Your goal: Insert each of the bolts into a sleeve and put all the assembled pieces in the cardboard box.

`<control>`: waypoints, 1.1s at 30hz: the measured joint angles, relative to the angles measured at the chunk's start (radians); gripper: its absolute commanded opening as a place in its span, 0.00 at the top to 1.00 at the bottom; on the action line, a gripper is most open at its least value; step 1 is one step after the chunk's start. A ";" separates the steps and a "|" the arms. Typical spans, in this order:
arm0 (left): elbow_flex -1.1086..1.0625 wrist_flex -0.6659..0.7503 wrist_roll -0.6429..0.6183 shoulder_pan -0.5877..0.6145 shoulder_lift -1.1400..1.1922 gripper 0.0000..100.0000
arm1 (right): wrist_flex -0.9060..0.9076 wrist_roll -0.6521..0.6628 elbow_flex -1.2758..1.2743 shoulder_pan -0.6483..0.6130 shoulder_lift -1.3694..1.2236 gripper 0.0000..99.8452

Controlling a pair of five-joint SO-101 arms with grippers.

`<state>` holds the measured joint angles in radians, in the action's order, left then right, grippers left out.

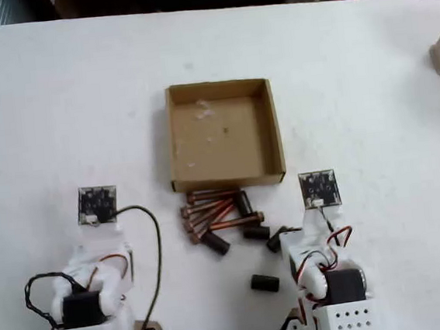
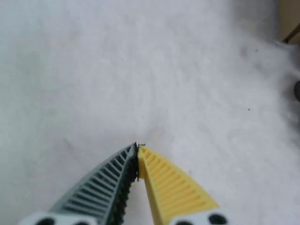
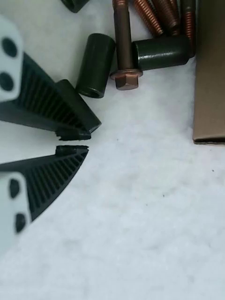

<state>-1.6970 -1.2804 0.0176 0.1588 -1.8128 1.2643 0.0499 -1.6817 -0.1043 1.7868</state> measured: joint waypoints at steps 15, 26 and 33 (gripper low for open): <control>0.000 0.000 0.000 0.000 0.000 0.98 | 0.000 0.000 0.000 0.000 0.000 0.98; 0.000 0.000 0.000 0.000 0.000 0.98 | 0.000 -0.002 0.000 -0.049 0.000 0.98; 0.003 0.000 0.000 0.000 0.000 0.98 | 0.000 -0.002 0.000 -0.051 0.000 0.98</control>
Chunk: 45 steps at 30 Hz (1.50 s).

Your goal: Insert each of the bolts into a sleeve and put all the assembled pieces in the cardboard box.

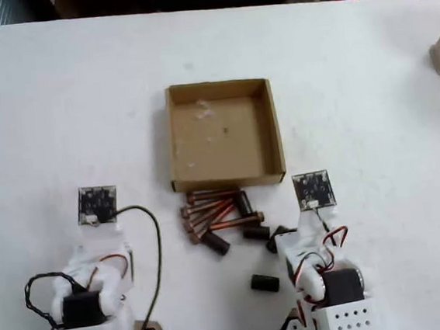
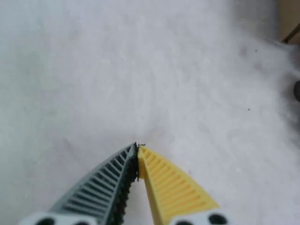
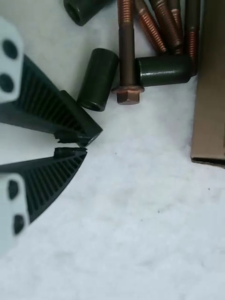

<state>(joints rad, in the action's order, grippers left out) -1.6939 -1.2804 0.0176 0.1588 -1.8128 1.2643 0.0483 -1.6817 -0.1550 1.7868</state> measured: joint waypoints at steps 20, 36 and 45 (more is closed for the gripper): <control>0.097 0.089 0.002 0.000 -0.003 0.98 | -0.160 0.068 0.041 0.106 0.005 0.98; 0.046 0.118 0.098 0.080 -0.003 0.98 | 0.005 0.425 0.390 -0.233 -0.133 0.98; 0.046 0.118 0.115 0.098 -0.003 0.98 | 0.083 0.428 0.680 -0.278 -0.761 0.98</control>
<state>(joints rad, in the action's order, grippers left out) -1.6479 -1.1623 0.1327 0.2570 -1.8159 1.3472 0.4764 -1.0019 -0.4327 1.0257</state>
